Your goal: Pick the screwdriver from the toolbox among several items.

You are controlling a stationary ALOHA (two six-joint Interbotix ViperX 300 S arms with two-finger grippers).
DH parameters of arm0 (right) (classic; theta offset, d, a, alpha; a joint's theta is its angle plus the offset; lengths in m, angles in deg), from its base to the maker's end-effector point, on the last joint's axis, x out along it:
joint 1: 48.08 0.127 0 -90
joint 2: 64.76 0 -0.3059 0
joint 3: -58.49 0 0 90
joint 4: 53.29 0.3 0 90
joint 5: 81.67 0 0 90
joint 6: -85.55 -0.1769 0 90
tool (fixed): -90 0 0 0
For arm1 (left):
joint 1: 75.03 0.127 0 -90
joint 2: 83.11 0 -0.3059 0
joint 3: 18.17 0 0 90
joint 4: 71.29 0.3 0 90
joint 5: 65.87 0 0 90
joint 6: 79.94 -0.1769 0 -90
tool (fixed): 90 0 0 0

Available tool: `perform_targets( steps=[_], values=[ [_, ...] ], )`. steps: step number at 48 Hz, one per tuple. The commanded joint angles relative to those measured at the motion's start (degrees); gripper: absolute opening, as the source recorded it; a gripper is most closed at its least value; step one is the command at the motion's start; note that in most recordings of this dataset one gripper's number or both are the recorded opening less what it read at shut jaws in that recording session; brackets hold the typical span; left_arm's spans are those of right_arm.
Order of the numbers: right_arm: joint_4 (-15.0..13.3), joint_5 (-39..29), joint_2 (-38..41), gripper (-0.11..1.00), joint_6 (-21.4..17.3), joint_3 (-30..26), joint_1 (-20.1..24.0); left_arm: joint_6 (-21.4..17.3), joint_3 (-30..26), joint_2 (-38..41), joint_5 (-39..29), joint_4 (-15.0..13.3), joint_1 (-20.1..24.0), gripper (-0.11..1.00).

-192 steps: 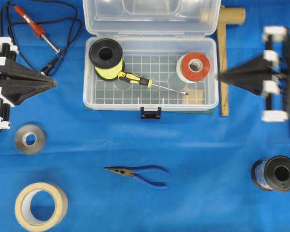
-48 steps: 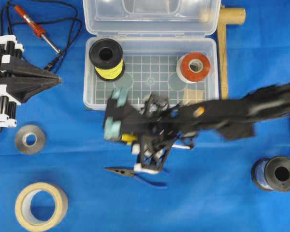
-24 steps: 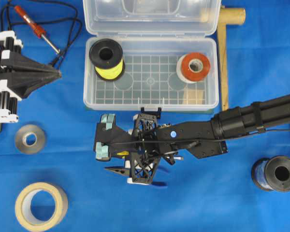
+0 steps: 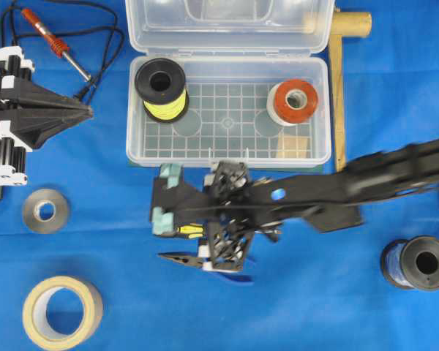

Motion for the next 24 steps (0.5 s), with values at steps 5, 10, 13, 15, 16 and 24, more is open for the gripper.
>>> perform_targets(
  steps=[5, 10, 13, 15, 16, 24],
  values=[
    [-3.16, -0.70, -13.62, 0.71, -0.18, 4.92, 0.53, 0.70, -0.97, 0.09, 0.18, -0.18, 0.18, 0.00],
    [-6.42, 2.02, -22.24, 0.71, -0.53, 12.13, 0.53, 0.70, -0.88, 0.09, -0.09, -0.18, 0.18, 0.00],
    [-7.82, 5.10, -27.16, 0.71, -0.53, 17.05, 0.53, 0.70, -0.97, 0.00, -0.09, -0.18, 0.18, 0.00],
    [-8.35, 7.56, -30.41, 0.71, -0.53, 20.48, 0.53, 0.70, -0.88, 0.00, -0.09, -0.18, 0.18, 0.00],
    [-8.53, 8.96, -31.99, 0.71, -0.53, 22.24, 0.44, 0.70, -0.88, 0.00, -0.09, -0.18, 0.18, 0.00],
    [-8.79, 17.40, -47.11, 0.71, -0.53, 35.77, 0.44, 0.70, -0.88, 0.00, -0.09, -0.18, 0.18, 0.00]
  ],
)
